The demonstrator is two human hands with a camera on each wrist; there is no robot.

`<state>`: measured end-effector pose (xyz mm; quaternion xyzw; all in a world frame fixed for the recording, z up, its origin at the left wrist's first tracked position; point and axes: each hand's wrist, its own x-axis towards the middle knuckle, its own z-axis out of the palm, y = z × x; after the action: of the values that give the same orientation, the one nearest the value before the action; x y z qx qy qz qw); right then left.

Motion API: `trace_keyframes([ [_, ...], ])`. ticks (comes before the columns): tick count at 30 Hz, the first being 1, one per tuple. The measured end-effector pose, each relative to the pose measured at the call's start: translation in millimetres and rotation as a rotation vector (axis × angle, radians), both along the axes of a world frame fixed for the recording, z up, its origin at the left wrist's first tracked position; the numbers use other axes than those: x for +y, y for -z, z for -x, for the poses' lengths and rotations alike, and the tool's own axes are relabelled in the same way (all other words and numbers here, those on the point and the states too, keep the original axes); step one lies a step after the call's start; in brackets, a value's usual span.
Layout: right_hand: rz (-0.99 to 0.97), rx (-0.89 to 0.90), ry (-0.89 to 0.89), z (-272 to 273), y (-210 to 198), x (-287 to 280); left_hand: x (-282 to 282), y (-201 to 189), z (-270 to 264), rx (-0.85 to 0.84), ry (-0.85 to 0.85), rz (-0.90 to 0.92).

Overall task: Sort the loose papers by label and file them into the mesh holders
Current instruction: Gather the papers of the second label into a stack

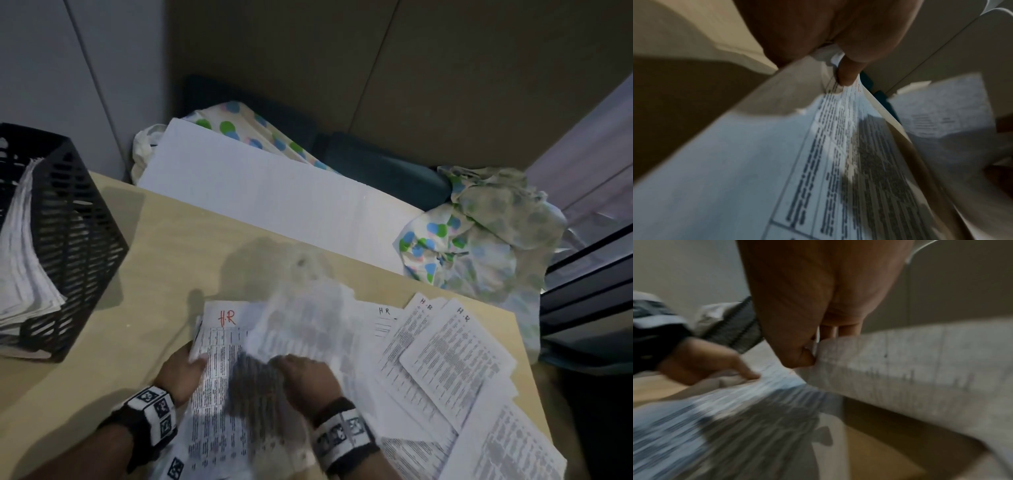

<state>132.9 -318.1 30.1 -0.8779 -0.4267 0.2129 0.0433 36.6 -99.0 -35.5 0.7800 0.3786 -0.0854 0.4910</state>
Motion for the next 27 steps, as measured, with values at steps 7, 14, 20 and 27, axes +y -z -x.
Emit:
trace_keyframes([
  [7,0.02,0.161,-0.348,44,22,24,5,-2,7,-0.064,-0.133,0.094],
  [14,-0.209,0.092,0.593,8,37,-9,7,-1,22,-0.031,-0.124,0.042],
  [20,-0.374,0.418,0.932,-8,45,-21,7,5,25,-0.059,-0.15,0.114],
  [27,-0.414,0.43,0.857,7,52,-14,3,11,25,-0.149,-0.181,0.284],
])
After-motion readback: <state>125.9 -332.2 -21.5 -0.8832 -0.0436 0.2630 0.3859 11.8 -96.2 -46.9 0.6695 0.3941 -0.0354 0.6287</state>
